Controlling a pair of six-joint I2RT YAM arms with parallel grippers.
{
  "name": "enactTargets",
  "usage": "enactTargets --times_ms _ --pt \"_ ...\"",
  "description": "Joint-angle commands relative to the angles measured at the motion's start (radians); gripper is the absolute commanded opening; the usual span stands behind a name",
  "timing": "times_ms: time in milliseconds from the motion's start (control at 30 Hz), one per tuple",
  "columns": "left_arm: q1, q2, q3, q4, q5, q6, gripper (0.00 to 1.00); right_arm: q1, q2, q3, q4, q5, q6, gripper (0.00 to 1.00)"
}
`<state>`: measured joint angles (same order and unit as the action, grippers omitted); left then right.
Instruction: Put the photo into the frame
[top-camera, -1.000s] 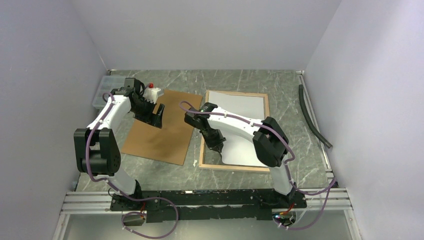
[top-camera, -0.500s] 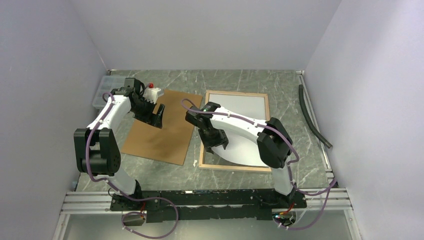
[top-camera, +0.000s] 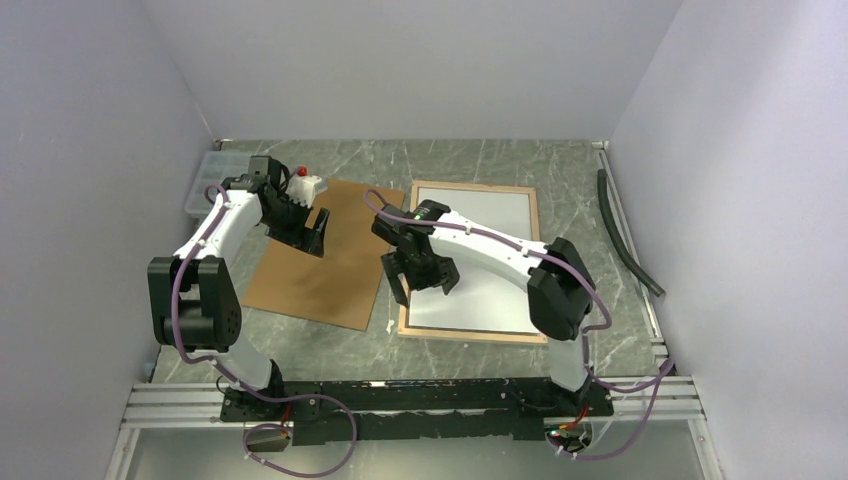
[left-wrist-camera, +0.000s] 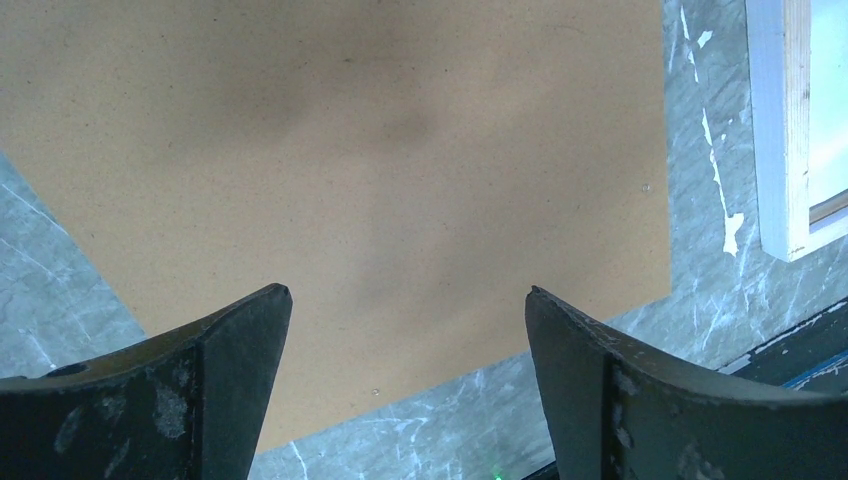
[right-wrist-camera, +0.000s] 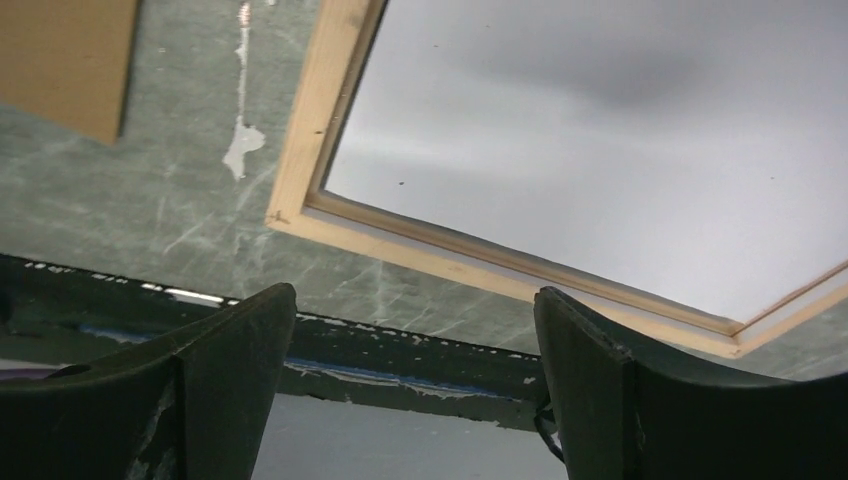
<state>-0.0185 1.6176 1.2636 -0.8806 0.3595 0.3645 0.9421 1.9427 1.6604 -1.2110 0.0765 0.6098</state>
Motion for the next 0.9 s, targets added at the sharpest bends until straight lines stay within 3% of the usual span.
enactTargets --times_ms 0,233,367,467,667,867 --pt "0.011 -0.025 0.045 -0.009 0.008 0.013 0.93 -0.007 -0.087 -0.018 0.076 -0.053 -0.01 0.93" --pt "0.142 0.027 0.147 -0.077 0.075 0.025 0.94 -0.008 -0.085 -0.018 0.261 -0.033 0.071 0.72" --pt "0.24 0.053 0.196 -0.1 0.075 0.065 0.94 -0.009 -0.044 0.047 0.373 -0.013 0.068 0.84" --pt "0.3 0.07 0.189 -0.059 -0.015 0.106 0.92 -0.015 -0.003 0.059 0.491 -0.038 0.084 0.92" --pt "0.385 0.083 0.082 0.077 -0.163 0.196 0.87 -0.025 0.158 0.131 0.572 -0.096 0.183 0.93" --pt "0.397 0.101 -0.03 0.258 -0.266 0.233 0.78 -0.028 0.255 0.163 0.592 -0.046 0.279 0.95"
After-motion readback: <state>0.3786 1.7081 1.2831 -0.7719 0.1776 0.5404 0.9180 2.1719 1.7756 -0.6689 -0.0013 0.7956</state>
